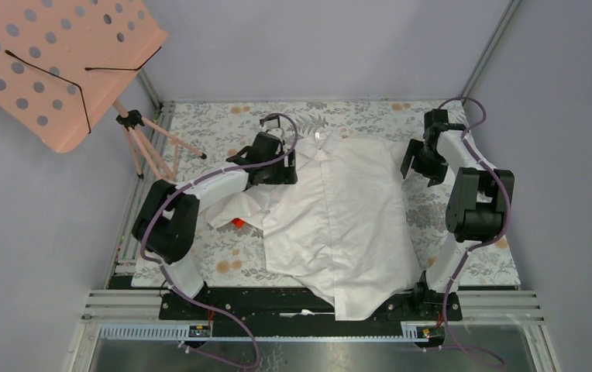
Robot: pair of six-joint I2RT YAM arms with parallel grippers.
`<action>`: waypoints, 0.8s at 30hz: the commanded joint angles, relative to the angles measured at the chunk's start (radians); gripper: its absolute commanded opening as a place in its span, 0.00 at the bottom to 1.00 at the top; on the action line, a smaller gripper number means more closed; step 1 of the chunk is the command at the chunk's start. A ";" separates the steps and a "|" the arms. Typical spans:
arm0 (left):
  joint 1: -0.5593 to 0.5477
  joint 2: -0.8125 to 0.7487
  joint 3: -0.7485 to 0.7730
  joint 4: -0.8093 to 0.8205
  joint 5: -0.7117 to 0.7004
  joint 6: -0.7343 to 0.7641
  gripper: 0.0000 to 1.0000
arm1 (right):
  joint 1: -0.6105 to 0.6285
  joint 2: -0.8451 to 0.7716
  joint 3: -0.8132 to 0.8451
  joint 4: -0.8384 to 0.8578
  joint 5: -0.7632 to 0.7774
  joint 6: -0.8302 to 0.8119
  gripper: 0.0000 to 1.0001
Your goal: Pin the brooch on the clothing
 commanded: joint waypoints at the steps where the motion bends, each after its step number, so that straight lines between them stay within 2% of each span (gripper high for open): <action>1: -0.070 0.096 0.099 -0.108 -0.152 0.082 0.77 | -0.001 -0.090 -0.016 0.008 0.002 0.006 0.82; 6: -0.131 0.164 0.138 -0.193 -0.319 0.123 0.79 | -0.001 -0.113 -0.035 0.010 0.009 0.003 0.82; 8: -0.136 0.177 0.142 -0.209 -0.338 0.125 0.75 | -0.001 -0.123 -0.044 0.011 0.013 0.002 0.82; 13: -0.137 0.162 0.113 -0.213 -0.361 0.121 0.23 | -0.002 -0.128 -0.055 0.016 0.028 -0.002 0.82; 16: -0.132 0.126 0.087 -0.218 -0.402 0.125 0.02 | -0.002 -0.110 -0.047 0.011 0.057 -0.008 0.82; 24: -0.054 -0.045 -0.035 -0.233 -0.412 0.118 0.00 | -0.003 -0.044 -0.002 -0.005 0.117 -0.046 0.82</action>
